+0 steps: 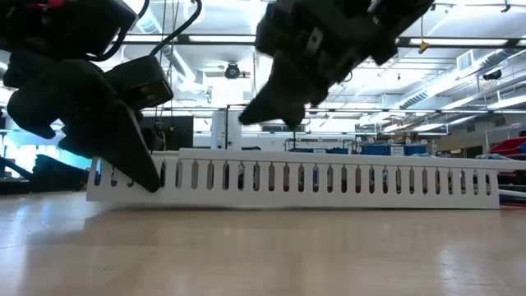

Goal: Ziptie cables
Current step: Close the white cable duct

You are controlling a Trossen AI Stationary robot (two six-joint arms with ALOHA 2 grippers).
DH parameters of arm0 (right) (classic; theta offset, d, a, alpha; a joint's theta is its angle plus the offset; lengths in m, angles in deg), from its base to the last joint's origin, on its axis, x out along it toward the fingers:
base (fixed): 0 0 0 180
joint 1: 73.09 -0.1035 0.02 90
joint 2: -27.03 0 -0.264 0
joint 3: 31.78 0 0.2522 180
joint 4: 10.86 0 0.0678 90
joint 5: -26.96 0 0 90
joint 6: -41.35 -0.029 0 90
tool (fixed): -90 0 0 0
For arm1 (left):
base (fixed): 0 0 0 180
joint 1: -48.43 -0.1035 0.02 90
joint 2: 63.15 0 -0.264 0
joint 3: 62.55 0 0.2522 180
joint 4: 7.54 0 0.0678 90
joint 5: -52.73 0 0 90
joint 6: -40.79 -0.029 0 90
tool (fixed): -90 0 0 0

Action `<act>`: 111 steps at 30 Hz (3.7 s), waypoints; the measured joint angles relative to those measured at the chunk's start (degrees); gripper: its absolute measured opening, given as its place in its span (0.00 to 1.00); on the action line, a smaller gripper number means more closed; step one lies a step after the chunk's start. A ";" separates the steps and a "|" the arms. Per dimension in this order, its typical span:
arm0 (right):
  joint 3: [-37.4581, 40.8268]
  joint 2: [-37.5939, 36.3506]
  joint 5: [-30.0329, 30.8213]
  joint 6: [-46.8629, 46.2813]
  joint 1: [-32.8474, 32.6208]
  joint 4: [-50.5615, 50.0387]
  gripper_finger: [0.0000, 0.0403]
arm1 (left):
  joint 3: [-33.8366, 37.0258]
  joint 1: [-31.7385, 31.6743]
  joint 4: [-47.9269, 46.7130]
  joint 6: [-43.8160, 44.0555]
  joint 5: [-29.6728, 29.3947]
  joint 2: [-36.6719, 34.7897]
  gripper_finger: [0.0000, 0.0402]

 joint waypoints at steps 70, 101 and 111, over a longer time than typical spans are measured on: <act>-0.07 5.62 1.02 -7.44 2.86 -1.13 0.00 | 3.35 12.04 -8.10 7.33 -20.06 -3.88 0.74; -0.07 1.84 6.66 4.72 0.83 -5.39 0.00 | 3.23 11.50 -6.97 7.27 -22.54 -2.21 0.60; -0.13 7.56 0.54 5.13 2.17 5.81 0.00 | 3.30 10.07 -6.09 5.12 -20.86 -2.25 0.60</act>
